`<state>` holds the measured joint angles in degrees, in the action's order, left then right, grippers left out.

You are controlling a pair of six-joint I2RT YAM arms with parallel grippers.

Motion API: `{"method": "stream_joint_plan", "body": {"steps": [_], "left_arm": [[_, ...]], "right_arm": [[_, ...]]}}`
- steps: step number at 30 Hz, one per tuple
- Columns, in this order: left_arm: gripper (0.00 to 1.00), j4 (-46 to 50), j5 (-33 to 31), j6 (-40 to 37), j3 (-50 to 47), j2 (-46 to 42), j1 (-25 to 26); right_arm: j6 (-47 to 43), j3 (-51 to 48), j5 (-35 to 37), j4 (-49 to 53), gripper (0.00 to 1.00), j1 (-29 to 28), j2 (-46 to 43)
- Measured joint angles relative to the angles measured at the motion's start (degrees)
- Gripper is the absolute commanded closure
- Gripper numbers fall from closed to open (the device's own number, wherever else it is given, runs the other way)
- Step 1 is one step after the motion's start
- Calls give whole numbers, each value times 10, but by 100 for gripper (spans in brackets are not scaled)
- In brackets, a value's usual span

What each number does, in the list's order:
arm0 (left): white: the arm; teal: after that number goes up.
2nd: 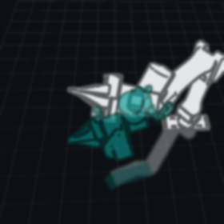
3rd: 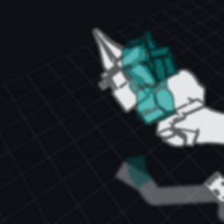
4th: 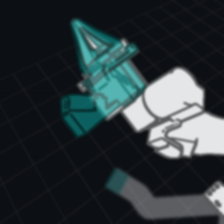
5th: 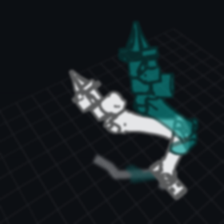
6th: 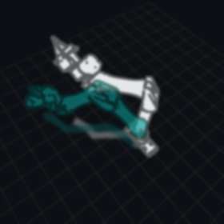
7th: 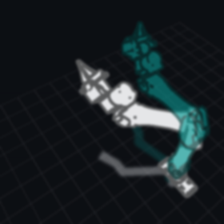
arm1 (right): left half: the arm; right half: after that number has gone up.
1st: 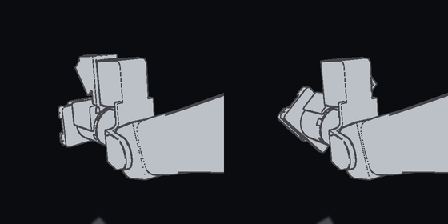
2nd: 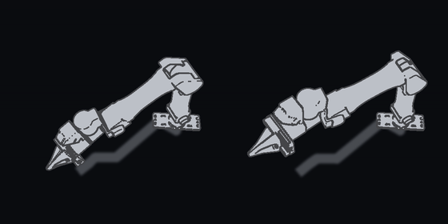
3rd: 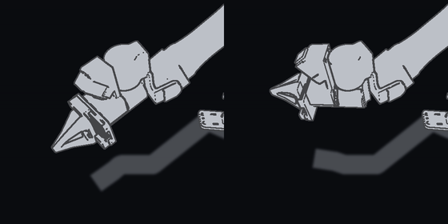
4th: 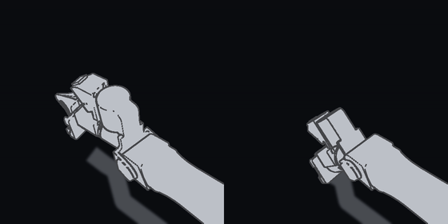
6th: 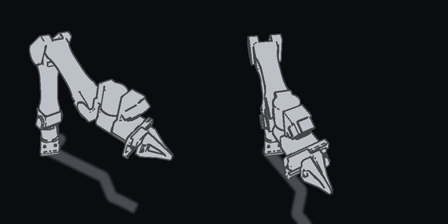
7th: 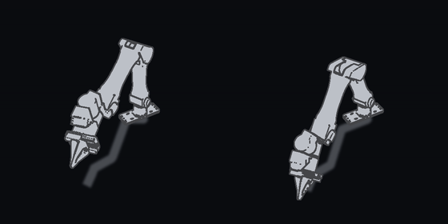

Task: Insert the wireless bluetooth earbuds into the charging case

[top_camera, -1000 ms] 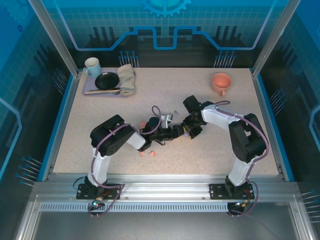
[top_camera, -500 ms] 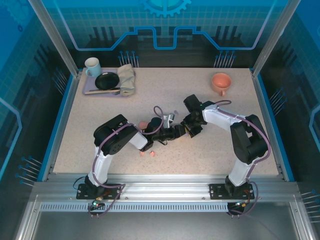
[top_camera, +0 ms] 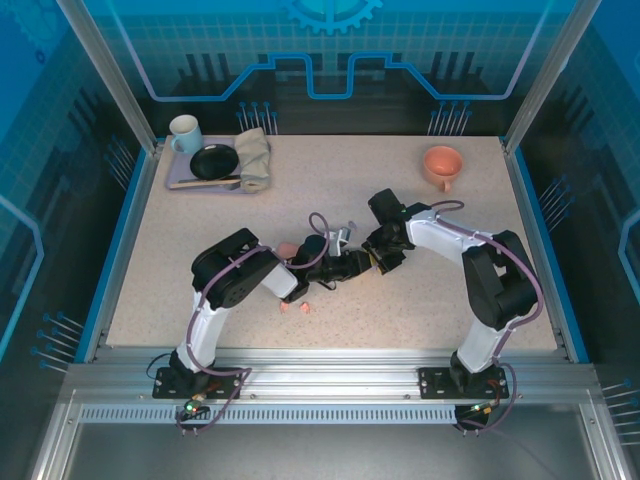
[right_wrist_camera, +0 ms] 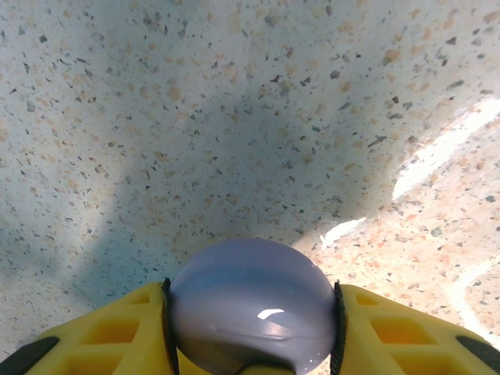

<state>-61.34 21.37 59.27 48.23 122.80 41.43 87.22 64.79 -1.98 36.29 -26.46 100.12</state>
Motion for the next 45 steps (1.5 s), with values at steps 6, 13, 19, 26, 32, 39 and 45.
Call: {"method": "stream_joint_plan", "body": {"steps": [6, 13, 19, 26, 32, 39, 45], "left_arm": [[73, -2, -7, 11, 3, 6, 1], [80, -5, -12, 26, 4, 10, 1], [84, -7, -15, 26, 4, 10, 3], [85, -2, -23, 25, 4, 9, 4], [85, 46, -19, 14, 3, -12, 3], [85, 165, 28, -43, 3, -75, -13], [85, 273, 76, -110, 39, -118, -32]], "right_arm": [[0, -5, 3, -7, 65, 2, 0], [0, -10, 5, -17, 62, 3, -1], [1, -11, 0, -17, 41, 9, -2], [-33, -10, -9, -21, 22, 37, -42], [-123, -32, -12, -57, 20, 92, -132], [-332, -160, -97, -185, 21, 150, -219], [-435, -265, -202, -294, 22, 161, -237]]}}
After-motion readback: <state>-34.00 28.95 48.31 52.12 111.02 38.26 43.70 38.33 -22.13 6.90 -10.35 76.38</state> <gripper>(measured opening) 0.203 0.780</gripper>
